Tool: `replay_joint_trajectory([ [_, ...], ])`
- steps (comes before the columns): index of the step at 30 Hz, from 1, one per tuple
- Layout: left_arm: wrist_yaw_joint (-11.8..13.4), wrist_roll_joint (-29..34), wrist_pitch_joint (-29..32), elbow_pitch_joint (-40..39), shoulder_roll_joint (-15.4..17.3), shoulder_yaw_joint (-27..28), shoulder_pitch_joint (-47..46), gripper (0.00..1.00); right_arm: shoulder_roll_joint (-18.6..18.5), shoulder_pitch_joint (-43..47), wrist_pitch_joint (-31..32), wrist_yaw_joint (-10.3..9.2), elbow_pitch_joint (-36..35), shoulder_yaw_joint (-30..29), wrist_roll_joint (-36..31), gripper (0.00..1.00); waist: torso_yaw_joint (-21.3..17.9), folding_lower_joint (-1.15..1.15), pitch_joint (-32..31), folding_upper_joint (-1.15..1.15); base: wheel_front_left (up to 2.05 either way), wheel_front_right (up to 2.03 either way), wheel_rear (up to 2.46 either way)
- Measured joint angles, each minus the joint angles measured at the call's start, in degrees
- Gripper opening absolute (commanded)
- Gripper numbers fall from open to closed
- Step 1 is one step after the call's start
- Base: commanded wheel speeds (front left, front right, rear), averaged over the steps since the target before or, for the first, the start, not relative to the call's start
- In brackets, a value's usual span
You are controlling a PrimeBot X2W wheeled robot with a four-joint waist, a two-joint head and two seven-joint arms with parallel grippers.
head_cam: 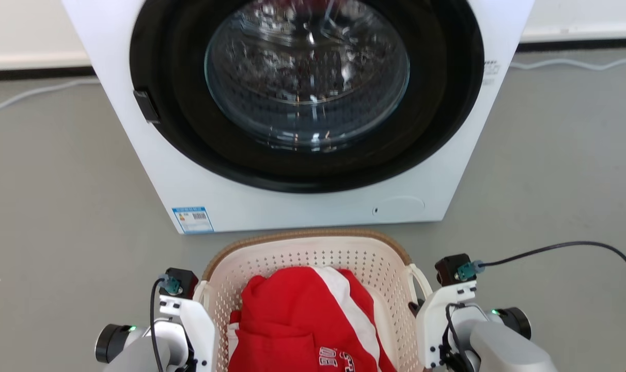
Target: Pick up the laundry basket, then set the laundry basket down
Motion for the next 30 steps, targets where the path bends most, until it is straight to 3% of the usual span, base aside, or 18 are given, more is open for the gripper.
replay_joint_trajectory([
  [10,0.00,-0.91,0.42,0.52,-0.43,-0.26,1.90,0.00,-0.03,0.60,0.65,-0.19,0.25,2.22,2.37,0.00,1.24,0.00,-4.90,0.00,0.00,0.00,0.00],
  [30,0.00,-1.85,0.48,0.87,-0.81,-1.25,2.37,0.00,-0.02,1.43,0.40,-0.20,1.52,5.54,4.59,0.00,0.38,0.00,-5.86,0.00,0.00,0.00,0.00],
])
